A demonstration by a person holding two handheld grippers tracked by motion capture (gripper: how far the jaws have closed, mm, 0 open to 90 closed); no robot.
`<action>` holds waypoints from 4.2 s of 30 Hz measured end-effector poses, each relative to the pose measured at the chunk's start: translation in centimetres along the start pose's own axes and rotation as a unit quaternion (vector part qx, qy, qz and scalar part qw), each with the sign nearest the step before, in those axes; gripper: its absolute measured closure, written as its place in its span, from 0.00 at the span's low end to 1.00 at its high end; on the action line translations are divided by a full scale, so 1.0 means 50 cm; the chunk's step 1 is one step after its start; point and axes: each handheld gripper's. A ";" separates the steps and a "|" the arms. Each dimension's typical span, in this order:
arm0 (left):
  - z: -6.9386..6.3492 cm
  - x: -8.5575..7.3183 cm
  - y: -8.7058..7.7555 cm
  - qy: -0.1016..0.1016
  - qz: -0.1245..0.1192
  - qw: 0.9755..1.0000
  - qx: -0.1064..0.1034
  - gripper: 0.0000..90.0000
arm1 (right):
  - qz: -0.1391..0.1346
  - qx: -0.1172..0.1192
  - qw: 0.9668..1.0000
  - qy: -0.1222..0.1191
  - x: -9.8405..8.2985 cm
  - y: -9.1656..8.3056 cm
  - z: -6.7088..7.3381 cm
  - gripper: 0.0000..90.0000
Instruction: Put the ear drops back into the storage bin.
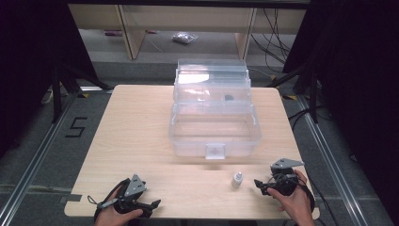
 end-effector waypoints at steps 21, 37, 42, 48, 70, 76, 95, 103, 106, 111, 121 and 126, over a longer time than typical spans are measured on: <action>0.003 0.001 -0.001 0.007 0.002 1.000 0.001 0.18 | 0.034 0.026 0.999 -0.013 0.017 -0.011 0.023 0.22; 0.003 0.001 0.000 0.010 0.005 1.000 0.004 0.18 | 0.052 0.041 0.997 -0.047 0.036 -0.019 0.046 0.24; 0.003 0.000 0.000 0.007 0.004 1.000 0.003 0.18 | 0.057 0.045 0.996 -0.054 0.041 -0.020 0.051 0.24; 0.003 0.001 0.000 0.006 0.004 1.000 0.002 0.18 | 0.059 0.044 0.995 -0.062 0.046 -0.021 0.056 0.24; 0.010 0.000 -0.002 0.013 0.016 1.000 0.003 0.18 | 0.113 0.062 0.980 -0.154 0.121 -0.015 0.097 0.30; 0.007 -0.001 0.002 0.002 0.007 1.000 0.005 0.18 | 0.127 0.068 0.973 -0.179 0.147 -0.006 0.110 0.34; 0.007 -0.001 0.001 0.001 0.006 1.000 0.004 0.18 | 0.178 0.083 0.954 -0.228 0.190 0.035 0.124 0.46; 0.007 0.000 0.001 0.000 0.005 1.000 0.005 0.18 | 0.189 0.089 0.947 -0.242 0.202 0.046 0.123 0.50; 0.008 -0.001 0.001 0.001 0.006 1.000 0.005 0.18 | 0.194 0.093 0.946 -0.242 0.206 0.050 0.123 0.52; 0.008 -0.001 0.001 0.001 0.006 1.000 0.005 0.18 | 0.206 0.101 0.942 -0.245 0.211 0.058 0.124 0.55; 0.008 -0.001 0.001 0.001 0.005 1.000 0.005 0.18 | 0.227 0.112 0.938 -0.238 0.217 0.068 0.124 0.61; 0.007 -0.001 0.001 0.001 0.006 1.000 0.005 0.18 | 0.227 0.117 0.937 -0.237 0.218 0.069 0.123 0.66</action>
Point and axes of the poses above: each handheld gripper's, and its own axes: y roughly forward along the jaws, x roughly out of its top, z roughly to its left, and after that the axes turned 9 degrees about -y, right-handed
